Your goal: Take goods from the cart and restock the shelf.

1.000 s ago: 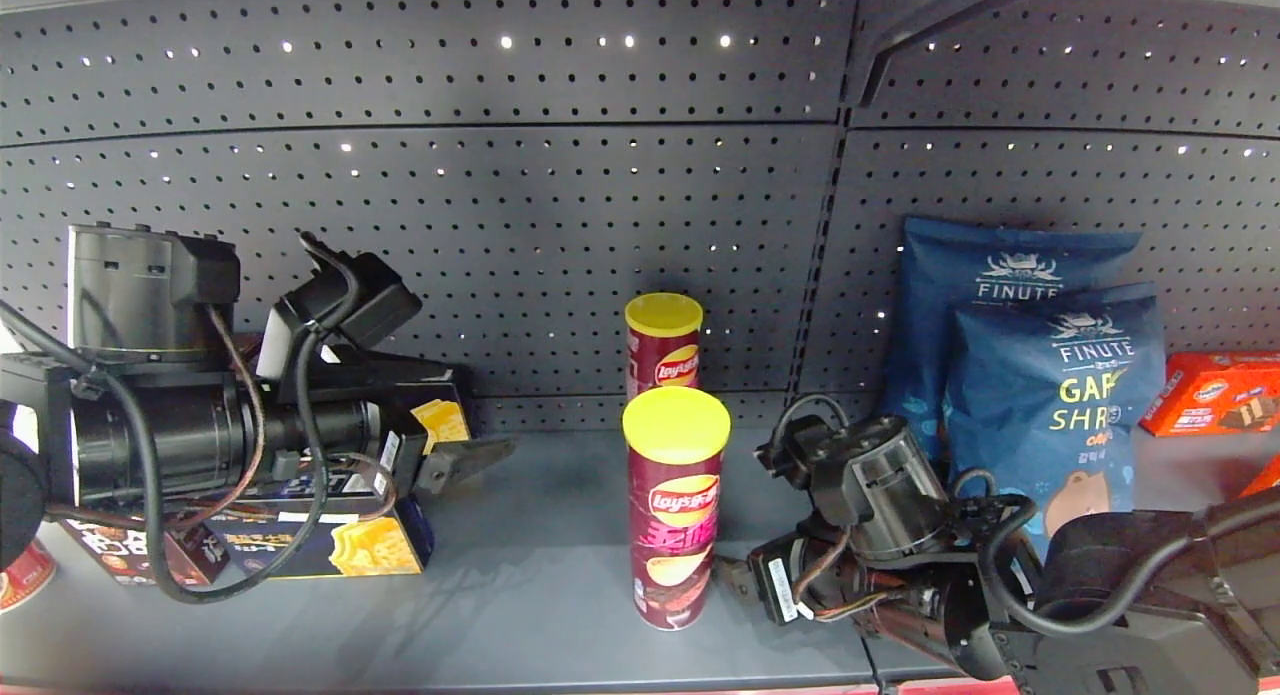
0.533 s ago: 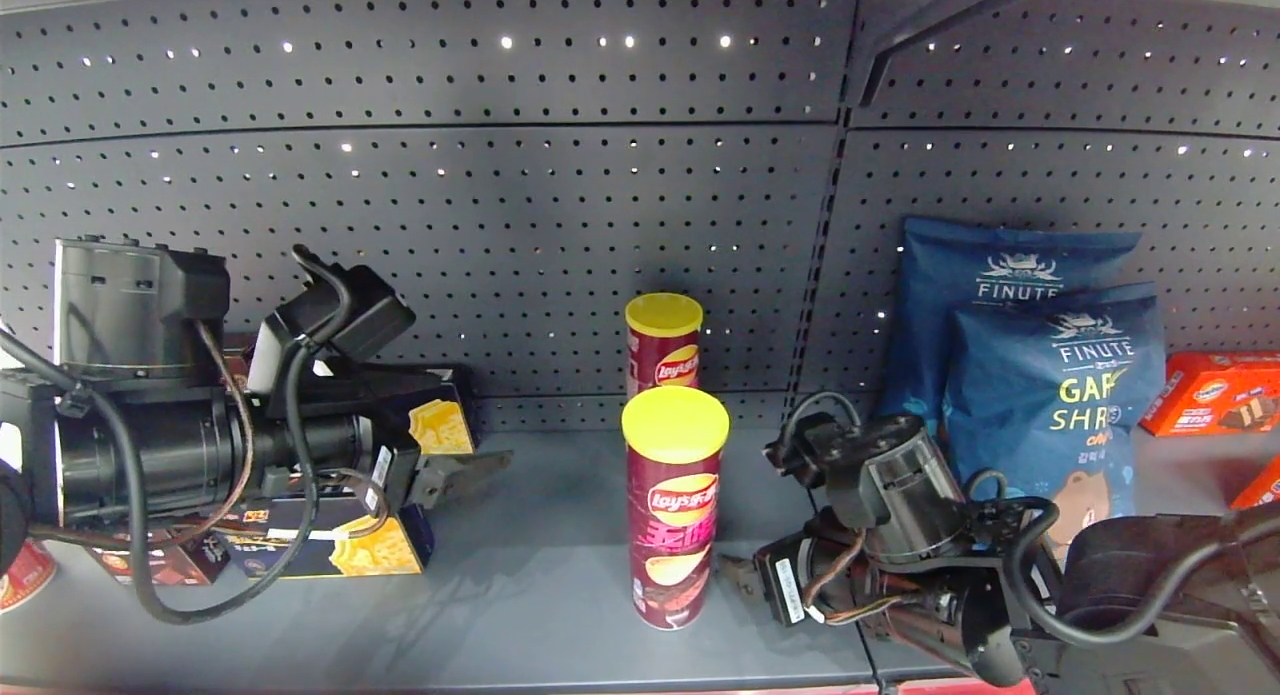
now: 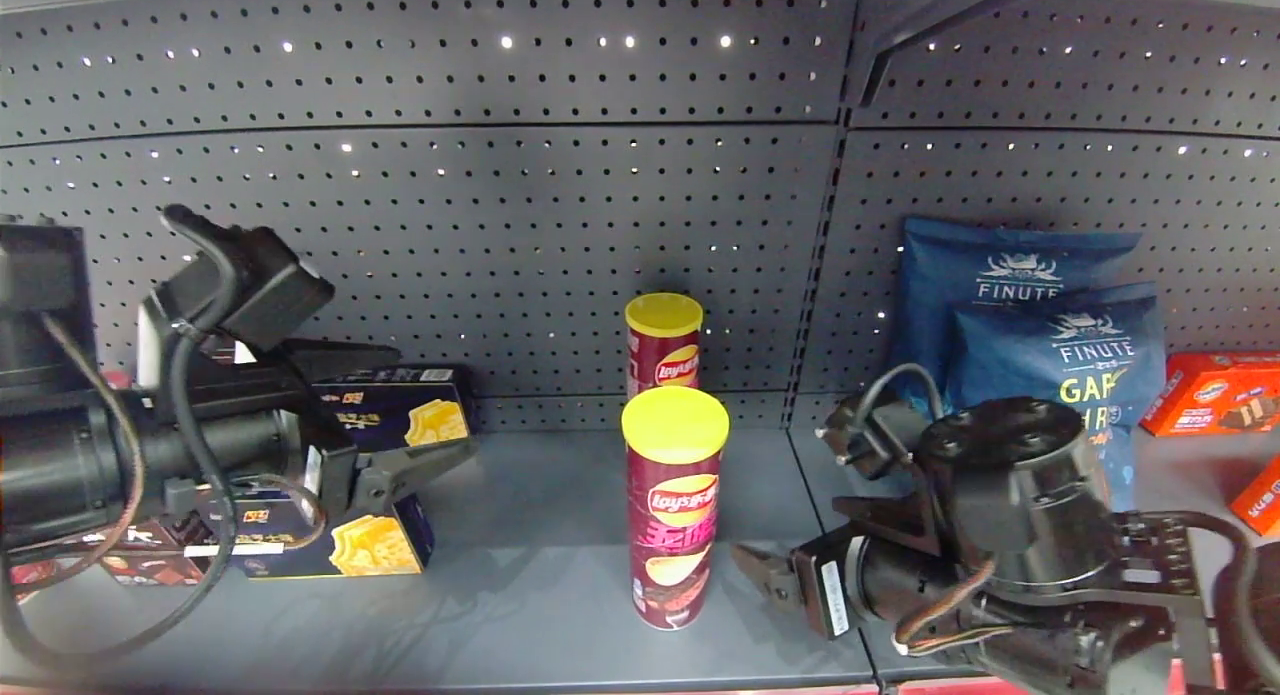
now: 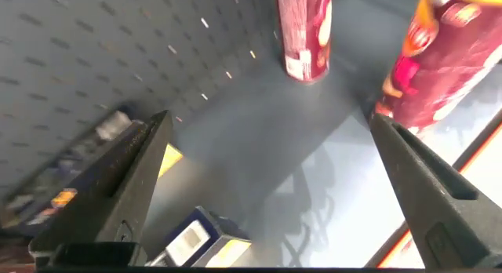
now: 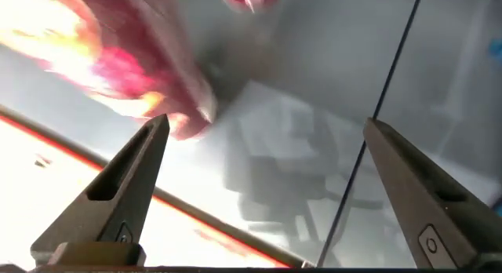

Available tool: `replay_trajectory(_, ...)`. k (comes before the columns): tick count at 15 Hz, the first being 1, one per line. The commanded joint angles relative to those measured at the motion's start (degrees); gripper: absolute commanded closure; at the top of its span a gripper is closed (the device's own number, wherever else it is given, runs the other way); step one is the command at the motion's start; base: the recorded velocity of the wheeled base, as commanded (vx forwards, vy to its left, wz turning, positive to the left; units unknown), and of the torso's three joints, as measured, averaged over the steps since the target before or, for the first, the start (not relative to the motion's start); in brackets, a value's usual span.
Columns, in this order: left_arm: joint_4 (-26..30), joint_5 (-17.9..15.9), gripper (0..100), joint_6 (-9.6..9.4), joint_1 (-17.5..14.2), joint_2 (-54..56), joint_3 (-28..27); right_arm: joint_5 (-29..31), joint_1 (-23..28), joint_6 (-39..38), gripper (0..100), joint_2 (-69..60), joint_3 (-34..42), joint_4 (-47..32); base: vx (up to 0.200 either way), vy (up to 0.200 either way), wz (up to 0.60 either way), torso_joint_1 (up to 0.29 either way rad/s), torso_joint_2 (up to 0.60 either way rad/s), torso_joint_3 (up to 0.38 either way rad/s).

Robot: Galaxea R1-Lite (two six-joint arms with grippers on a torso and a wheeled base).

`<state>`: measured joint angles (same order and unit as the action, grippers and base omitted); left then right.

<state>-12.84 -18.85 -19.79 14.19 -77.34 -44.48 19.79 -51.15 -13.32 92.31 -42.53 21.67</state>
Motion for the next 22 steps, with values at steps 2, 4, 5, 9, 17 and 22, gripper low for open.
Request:
replay_trajectory(2, 0.0, 2.1, 0, 0.71, -0.4, 14.1, 6.0, -0.2, -0.5, -0.3, 0, -14.5, 4.2, 0.1, 0.000, 0.000, 0.00, 0.000, 0.00, 0.000)
replay_trajectory(4, -0.1, 5.6, 0, 2.30, -2.0, 21.2, 12.8, -0.2, 1.4, -0.3, 0, -19.6, 9.7, 0.2, 0.000, 0.000, 0.00, 0.000, 0.00, 0.000)
replay_trajectory(5, 0.0, 7.2, 0, 3.35, -5.0, 27.5, 18.0, 0.1, 3.9, 0.2, 0, -23.3, 12.9, 0.0, 0.000, 0.000, 0.00, 0.000, 0.00, 0.000)
replay_trajectory(9, 2.5, 19.9, 0, 10.21, -8.2, 43.0, 26.5, 1.2, 16.1, 3.7, 0, -30.5, 15.8, -2.0, 0.000, 0.000, 0.00, 0.000, 0.00, 0.000)
replay_trajectory(17, 24.5, 26.7, 0, 9.24, -10.8, 68.9, 31.1, -2.8, 34.3, 12.7, 0, -54.6, 32.0, -1.8, 0.000, 0.000, 0.00, 0.000, 0.00, 0.000)
replay_trajectory(22, 21.7, 18.1, 0, 10.47, -10.9, 72.4, 39.0, -2.8, 44.4, 12.9, 0, -81.7, 42.2, -11.7, 0.000, 0.000, 0.00, 0.000, 0.00, 0.000)
